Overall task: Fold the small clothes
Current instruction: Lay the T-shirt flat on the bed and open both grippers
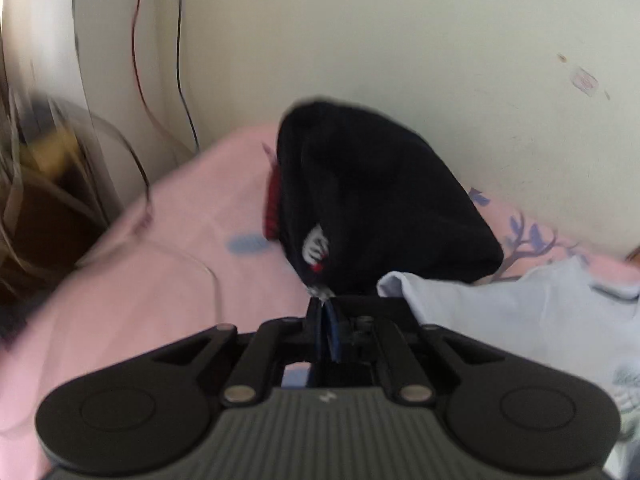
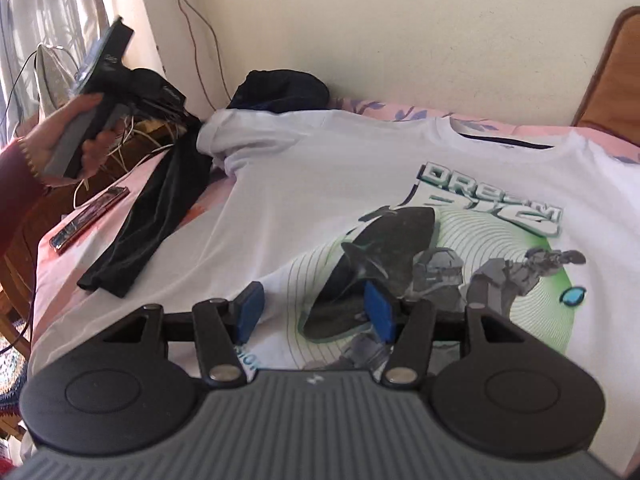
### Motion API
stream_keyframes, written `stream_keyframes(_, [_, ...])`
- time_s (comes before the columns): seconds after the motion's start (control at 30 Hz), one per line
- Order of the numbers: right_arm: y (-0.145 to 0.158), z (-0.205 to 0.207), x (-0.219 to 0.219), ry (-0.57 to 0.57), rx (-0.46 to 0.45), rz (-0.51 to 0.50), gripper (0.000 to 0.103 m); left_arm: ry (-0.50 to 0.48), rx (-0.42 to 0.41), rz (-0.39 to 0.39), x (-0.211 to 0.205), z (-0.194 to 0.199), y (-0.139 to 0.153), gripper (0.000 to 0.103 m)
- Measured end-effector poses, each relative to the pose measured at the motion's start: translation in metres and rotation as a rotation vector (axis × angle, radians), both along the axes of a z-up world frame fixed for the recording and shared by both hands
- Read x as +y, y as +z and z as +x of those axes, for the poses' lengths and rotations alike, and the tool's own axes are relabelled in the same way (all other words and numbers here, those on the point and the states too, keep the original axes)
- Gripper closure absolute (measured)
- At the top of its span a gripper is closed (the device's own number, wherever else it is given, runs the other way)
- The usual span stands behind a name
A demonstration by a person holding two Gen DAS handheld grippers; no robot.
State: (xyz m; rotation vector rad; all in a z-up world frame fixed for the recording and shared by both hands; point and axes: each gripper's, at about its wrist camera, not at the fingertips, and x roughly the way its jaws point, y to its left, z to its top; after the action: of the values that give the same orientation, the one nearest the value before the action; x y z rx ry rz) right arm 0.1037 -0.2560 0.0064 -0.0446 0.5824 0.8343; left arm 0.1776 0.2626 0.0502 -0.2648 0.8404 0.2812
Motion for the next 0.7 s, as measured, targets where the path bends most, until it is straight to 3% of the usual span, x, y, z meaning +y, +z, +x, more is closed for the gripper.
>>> stream_keyframes(0.03, [0.000,0.000,-0.001,0.000,0.004,0.006,0.044,0.006,0.002,0.022,-0.005,-0.003,-0.002,0.090])
stream_keyframes(0.07, [0.001,0.001,-0.002,0.001,0.011,0.016,0.044,0.001,0.008,0.057,-0.012,-0.006,-0.002,0.070])
stream_keyframes(0.13, [0.001,0.003,-0.004,0.002,0.028,0.036,0.044,-0.044,-0.017,0.103,-0.023,-0.019,0.000,0.041])
stream_keyframes(0.33, [0.007,-0.002,-0.014,-0.015,0.034,0.071,0.044,-0.199,-0.057,0.111,-0.049,-0.095,0.007,0.041])
stream_keyframes(0.43, [0.019,-0.017,-0.041,0.015,0.036,0.117,0.044,-0.286,-0.065,0.096,-0.060,-0.140,0.008,0.039])
stream_keyframes(0.53, [0.030,-0.039,-0.076,-0.037,-0.003,0.076,0.044,-0.351,-0.052,0.080,-0.075,-0.180,0.000,0.038])
stream_keyframes(0.7, [0.035,-0.069,-0.138,-0.148,0.141,0.127,0.044,-0.405,0.009,0.015,-0.092,-0.226,-0.017,0.038])
